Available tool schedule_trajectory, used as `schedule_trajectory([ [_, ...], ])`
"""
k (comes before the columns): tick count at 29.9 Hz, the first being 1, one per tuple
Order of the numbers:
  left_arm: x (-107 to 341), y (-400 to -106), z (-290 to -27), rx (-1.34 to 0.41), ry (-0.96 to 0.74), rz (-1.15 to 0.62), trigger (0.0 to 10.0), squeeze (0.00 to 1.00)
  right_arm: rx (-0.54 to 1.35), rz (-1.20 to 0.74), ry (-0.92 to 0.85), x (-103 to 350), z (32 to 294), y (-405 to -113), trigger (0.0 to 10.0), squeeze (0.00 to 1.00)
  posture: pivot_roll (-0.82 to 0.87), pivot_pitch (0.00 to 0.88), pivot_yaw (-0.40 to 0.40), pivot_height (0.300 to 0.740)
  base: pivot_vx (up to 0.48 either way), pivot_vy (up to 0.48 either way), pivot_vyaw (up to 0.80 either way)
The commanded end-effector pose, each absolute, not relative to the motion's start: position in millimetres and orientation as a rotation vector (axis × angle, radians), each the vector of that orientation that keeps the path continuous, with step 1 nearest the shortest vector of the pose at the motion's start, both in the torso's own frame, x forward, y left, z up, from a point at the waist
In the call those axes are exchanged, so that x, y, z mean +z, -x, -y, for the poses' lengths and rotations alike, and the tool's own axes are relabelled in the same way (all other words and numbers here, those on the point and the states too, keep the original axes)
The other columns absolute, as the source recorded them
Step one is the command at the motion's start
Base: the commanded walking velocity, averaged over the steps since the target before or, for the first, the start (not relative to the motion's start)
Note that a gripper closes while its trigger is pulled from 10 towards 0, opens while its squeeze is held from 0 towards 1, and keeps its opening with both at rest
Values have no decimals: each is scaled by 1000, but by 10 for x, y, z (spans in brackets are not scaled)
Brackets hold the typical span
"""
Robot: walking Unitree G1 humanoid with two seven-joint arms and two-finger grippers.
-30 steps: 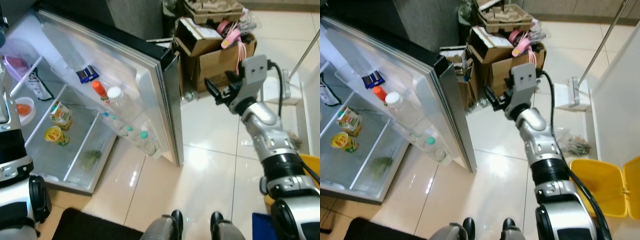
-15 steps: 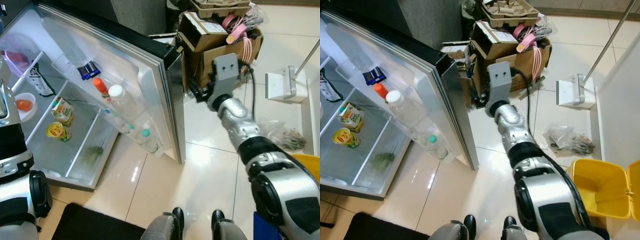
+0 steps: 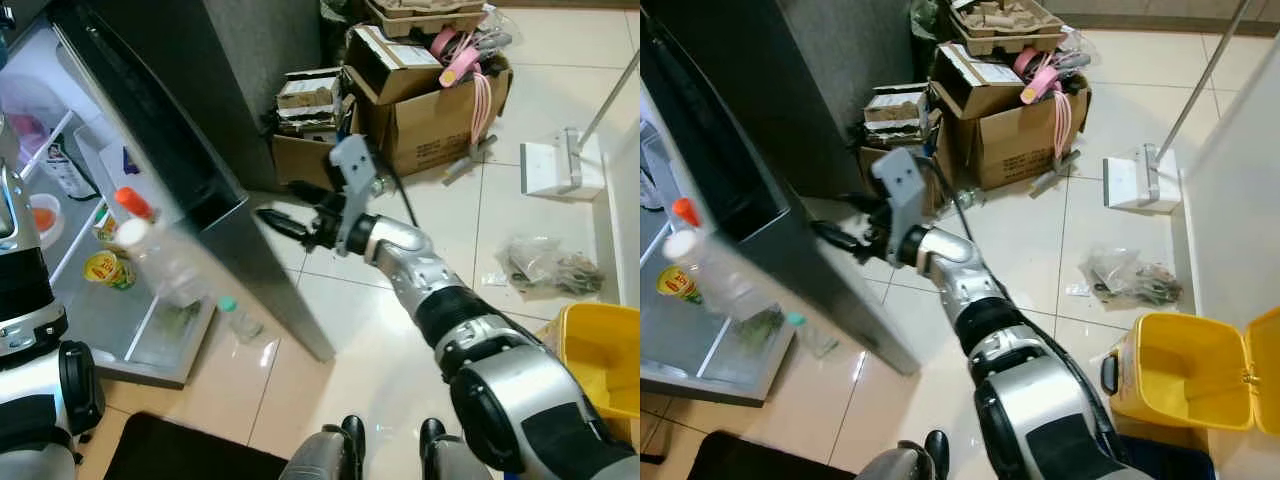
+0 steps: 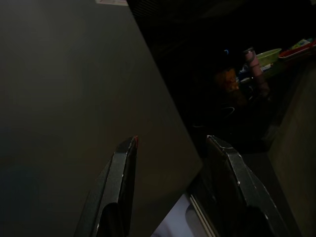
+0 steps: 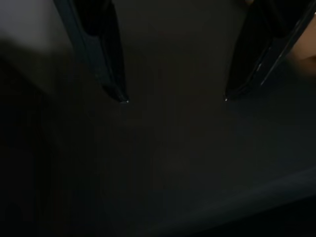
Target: Restocking fridge
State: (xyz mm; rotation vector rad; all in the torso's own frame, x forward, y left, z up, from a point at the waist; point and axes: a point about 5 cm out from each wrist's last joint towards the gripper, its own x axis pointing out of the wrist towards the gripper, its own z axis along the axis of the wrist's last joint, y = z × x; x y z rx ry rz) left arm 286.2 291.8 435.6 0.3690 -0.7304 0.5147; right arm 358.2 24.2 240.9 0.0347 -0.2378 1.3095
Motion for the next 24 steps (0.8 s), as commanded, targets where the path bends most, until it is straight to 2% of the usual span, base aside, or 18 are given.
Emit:
schedule_trajectory([
  [1,4357,-2841,-2921,519,-354,742,10000,0,1438,271,-57,2409,-479,-3394,10000,0,132,366,157,737,0,0,0],
  [3,4356,-2844,-2915,517,-352,743,10000,0,1421,289,-66,2441,-467,-3403,10000,0,129,363,153,737,0,0,0],
  [6,4339,-2850,-2895,504,-343,742,10000,0,1179,314,-41,2447,-150,-3631,10000,0,113,359,146,737,0,0,0],
  [7,4339,-2850,-2895,504,-343,742,10000,0,1179,314,-41,2447,-150,-3631,10000,0,113,359,146,737,0,0,0],
  [8,4316,-2860,-2872,484,-340,737,10000,0,982,289,34,2354,128,-3784,10000,0,109,358,142,737,0,0,0],
  [10,4310,-2863,-2866,479,-339,736,10000,0,941,283,53,2331,190,-3812,10000,0,109,358,142,737,0,0,0],
  [11,4305,-2875,-2834,453,-333,736,10000,0,811,248,99,2220,424,-3887,10000,0,99,355,139,737,0,0,0],
  [12,4305,-2875,-2834,453,-333,736,10000,0,811,248,99,2220,424,-3887,10000,0,99,355,139,737,0,0,0],
  [15,4374,-2871,-2695,365,-323,778,10000,0,470,106,128,1865,1146,-3981,10000,0,91,348,136,737,0,0,0],
  [16,4374,-2871,-2695,365,-323,778,10000,0,470,106,128,1865,1146,-3981,10000,0,91,348,136,737,0,0,0],
  [18,4401,-2880,-2649,324,-317,776,10000,0,207,52,196,1707,1587,-3968,10000,0,91,345,135,737,0,0,0],
  [19,4401,-2880,-2649,324,-317,776,10000,0,207,52,196,1707,1587,-3968,10000,0,91,345,135,737,0,0,0],
  [20,4254,-2927,-2622,292,-326,708,10000,0,-1,9,156,1555,2000,-3884,10000,0,91,341,134,737,0,0,0],
  [21,4254,-2927,-2622,292,-326,708,10000,0,-1,9,156,1555,2000,-3884,10000,0,91,341,134,737,0,0,0],
  [23,3931,-3019,-2642,301,-326,562,10000,0,-169,-31,152,1413,2339,-3763,10000,0,86,338,133,737,0,0,0],
  [24,3931,-3019,-2642,301,-326,562,10000,0,-169,-31,152,1413,2339,-3763,10000,0,86,338,133,737,0,0,0],
])
